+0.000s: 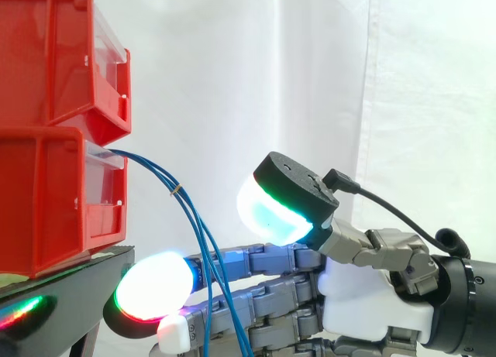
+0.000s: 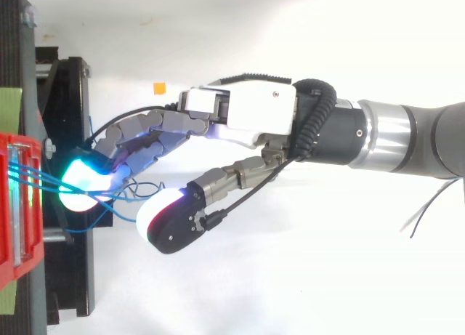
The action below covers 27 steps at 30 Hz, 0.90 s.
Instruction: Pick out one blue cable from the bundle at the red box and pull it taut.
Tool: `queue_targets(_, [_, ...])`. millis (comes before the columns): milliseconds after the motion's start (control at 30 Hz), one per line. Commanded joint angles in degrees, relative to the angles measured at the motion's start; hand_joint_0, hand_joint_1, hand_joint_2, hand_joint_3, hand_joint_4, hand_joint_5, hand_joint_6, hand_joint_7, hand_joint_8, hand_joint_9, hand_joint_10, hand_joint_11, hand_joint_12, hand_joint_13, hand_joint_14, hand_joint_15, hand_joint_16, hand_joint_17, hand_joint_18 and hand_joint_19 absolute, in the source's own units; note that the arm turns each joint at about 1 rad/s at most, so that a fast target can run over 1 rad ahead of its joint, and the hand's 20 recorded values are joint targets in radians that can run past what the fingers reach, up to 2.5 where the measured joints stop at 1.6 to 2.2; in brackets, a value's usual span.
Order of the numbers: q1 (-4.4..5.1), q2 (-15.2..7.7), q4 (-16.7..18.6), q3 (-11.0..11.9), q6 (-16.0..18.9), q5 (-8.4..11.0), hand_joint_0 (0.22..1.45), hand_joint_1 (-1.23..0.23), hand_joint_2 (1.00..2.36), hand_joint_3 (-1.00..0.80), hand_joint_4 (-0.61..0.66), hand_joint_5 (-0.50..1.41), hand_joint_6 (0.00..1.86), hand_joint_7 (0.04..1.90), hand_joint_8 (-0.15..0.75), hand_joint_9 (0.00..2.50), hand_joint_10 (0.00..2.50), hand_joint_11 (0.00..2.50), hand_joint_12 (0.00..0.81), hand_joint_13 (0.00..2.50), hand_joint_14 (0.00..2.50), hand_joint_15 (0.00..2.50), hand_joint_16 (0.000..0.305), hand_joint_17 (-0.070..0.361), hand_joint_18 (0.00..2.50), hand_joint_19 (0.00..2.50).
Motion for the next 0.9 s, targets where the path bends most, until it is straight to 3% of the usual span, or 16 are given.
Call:
queue_targets(0, [0.0,0.0,0.1,0.0,0.1,-0.07,0.57,-0.57,1.01,-0.43,0.19,-0.18,0.5,0.73,0.229,0.7,0.01,0.27,0.324,0.49,0.01,0.26,0.045,0.1,0.28,0.47])
queue_targets(167, [-0.09,0.0,0.4,0.0,0.6,-0.34,0.57,-0.58,1.01,-0.43,0.19,-0.18,0.5,0.75,0.231,0.7,0.01,0.27,0.322,0.49,0.01,0.27,0.045,0.1,0.28,0.48])
queue_targets(500, [-0.44,0.0,2.2,0.0,1.4,-3.15,0.58,-0.57,1.01,-0.41,0.19,-0.17,0.5,0.8,0.232,0.71,0.01,0.29,0.321,0.5,0.01,0.27,0.044,0.099,0.29,0.48])
queue_targets(867, [-0.53,0.0,2.8,0.1,1.7,-3.94,0.58,-0.56,1.01,-0.42,0.19,-0.15,0.5,0.85,0.232,0.73,0.01,0.29,0.319,0.52,0.01,0.29,0.044,0.099,0.3,0.49])
